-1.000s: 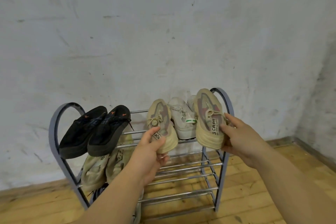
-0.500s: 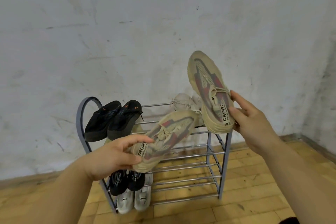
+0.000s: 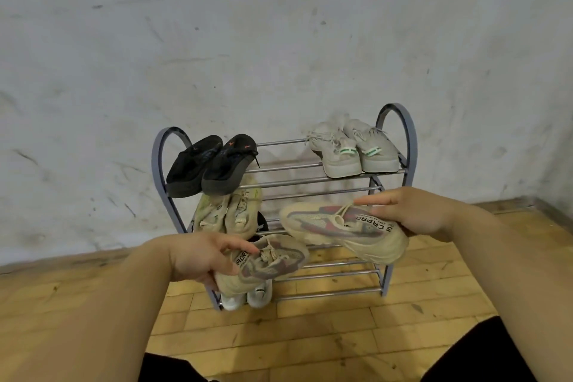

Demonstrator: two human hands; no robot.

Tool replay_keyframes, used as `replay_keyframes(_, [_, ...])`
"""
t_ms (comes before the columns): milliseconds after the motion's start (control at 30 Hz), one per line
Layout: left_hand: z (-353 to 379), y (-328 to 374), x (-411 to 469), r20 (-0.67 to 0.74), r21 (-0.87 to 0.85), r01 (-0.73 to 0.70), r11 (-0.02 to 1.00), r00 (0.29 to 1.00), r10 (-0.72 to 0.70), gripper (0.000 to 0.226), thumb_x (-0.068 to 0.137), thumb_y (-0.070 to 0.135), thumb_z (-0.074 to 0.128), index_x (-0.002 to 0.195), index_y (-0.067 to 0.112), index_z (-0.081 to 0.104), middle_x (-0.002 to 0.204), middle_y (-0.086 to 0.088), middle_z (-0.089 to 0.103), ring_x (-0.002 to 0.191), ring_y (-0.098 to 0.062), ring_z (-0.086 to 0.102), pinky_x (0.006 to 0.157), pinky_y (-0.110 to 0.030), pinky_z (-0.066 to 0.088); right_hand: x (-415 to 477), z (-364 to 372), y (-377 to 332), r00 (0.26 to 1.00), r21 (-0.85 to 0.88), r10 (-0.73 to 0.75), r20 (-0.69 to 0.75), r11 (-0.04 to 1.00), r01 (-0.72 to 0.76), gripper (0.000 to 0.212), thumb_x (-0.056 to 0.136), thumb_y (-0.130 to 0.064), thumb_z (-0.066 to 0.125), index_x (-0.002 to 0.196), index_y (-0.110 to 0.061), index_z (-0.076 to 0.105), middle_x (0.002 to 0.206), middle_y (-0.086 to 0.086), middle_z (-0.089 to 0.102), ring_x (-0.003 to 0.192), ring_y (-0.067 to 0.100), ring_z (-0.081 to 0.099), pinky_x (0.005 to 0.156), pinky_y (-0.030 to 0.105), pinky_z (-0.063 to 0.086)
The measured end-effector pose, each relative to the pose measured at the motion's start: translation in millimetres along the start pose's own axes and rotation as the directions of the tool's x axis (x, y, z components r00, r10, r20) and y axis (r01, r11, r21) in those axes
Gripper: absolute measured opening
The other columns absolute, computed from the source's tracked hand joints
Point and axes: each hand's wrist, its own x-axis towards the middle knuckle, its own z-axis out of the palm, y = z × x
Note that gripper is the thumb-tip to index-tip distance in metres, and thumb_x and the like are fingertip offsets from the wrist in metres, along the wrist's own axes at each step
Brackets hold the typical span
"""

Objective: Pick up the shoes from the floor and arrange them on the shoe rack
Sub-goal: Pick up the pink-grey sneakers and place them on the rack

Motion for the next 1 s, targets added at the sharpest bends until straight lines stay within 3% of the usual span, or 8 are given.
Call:
replay_keyframes(200, [2.0,8.2,17.1,0.019,-0.035,-0.045,0.998,0.999,0.046,0.050,0.097,0.002,0.065,0.135,0.033,0.065,0.134,-0.010,0.067,0.114,-0.036,0.070,0.097,-0.054,0.056,43.3,19.4,62.4,0.968,0.143,0.195,-0.156,0.975,-0.173,0.029,0.105,-0.037,0.055,0.130,-0.040,0.068,0.102,0.010,0.079,0.082,0.030,0.066,0.076,0.049,0.060])
replay_keyframes(433, [15.1,15.6,52.8,-0.055,-0.077,-0.114,0.990,0.992,0.110,0.057,0.099,0.006,0.062,0.142,0.043,0.053,0.127,-0.002,0.072,0.108,-0.024,0.069,0.103,-0.048,0.055,74.8,28.8,88.2,0.927,0.042,0.155,-0.342,0.988,-0.150,0.037,0.109,-0.024,0.043,0.143,-0.033,0.055,0.118,0.012,0.072,0.084,0.031,0.067,0.064,0.034,0.051])
replay_keyframes(567, [42.5,11.9,90.3,-0.155,-0.160,-0.157,0.975,0.979,0.132,0.059,0.101,0.007,0.062,0.144,0.043,0.047,0.101,0.002,0.077,0.091,-0.018,0.068,0.100,-0.042,0.056,86.7,35.7,94.9,0.924,-0.072,0.142,-0.356,0.981,-0.179,0.042,0.110,-0.015,0.038,0.150,-0.025,0.047,0.139,0.013,0.061,0.101,0.034,0.066,0.082,0.039,0.058])
replay_keyframes(633, [58.1,8.8,110.5,-0.205,-0.236,-0.186,0.954,0.969,0.138,0.060,0.101,0.009,0.063,0.145,0.045,0.045,0.117,0.004,0.074,0.105,-0.021,0.071,0.102,-0.045,0.056,90.6,35.3,96.4,0.921,-0.132,0.174,-0.348,0.964,-0.232,0.046,0.111,-0.017,0.035,0.157,-0.018,0.037,0.148,0.016,0.054,0.116,0.038,0.062,0.093,0.042,0.055])
replay_keyframes(700, [70.9,6.1,128.3,-0.245,-0.323,-0.206,0.924,0.961,0.128,0.063,0.101,0.007,0.063,0.149,0.041,0.043,0.133,0.001,0.068,0.117,-0.026,0.069,0.103,-0.049,0.055,90.4,35.7,96.5,0.918,-0.101,0.209,-0.338,0.962,-0.256,0.049,0.111,-0.027,0.038,0.159,-0.024,0.033,0.153,0.011,0.050,0.121,0.036,0.059,0.095,0.044,0.054])
replay_keyframes(800, [82.8,4.0,149.4,-0.281,-0.408,-0.215,0.887,0.954,0.102,0.065,0.101,0.006,0.062,0.154,0.035,0.040,0.134,0.001,0.066,0.119,-0.026,0.067,0.103,-0.051,0.054,82.6,40.5,93.1,0.946,0.046,0.251,-0.206,0.968,-0.247,0.048,0.100,-0.050,0.057,0.144,-0.045,0.037,0.137,-0.004,0.058,0.108,0.028,0.062,0.081,0.045,0.059])
replay_keyframes(900, [94.8,8.5,164.7,-0.282,-0.388,-0.197,0.900,0.955,0.088,0.067,0.100,0.011,0.064,0.156,0.036,0.037,0.141,0.000,0.060,0.118,-0.024,0.065,0.093,-0.039,0.059,86.7,41.5,98.4,0.970,0.008,0.212,-0.123,0.977,-0.212,0.102,0.074,-0.074,0.073,0.156,-0.048,0.019,0.149,-0.008,0.052,0.124,0.023,0.058,0.101,0.042,0.052])
replay_keyframes(1000, [104.5,18.5,175.3,-0.321,-0.264,-0.195,0.945,0.941,0.104,0.066,0.102,0.020,0.064,0.158,0.038,0.034,0.136,0.001,0.057,0.091,-0.011,0.066,0.069,-0.023,0.056,89.9,45.0,97.3,0.972,-0.174,0.226,-0.065,0.956,-0.235,0.135,0.067,-0.066,0.084,0.161,-0.042,-0.010,0.166,-0.001,0.030,0.138,0.028,0.048,0.105,0.036,0.048])
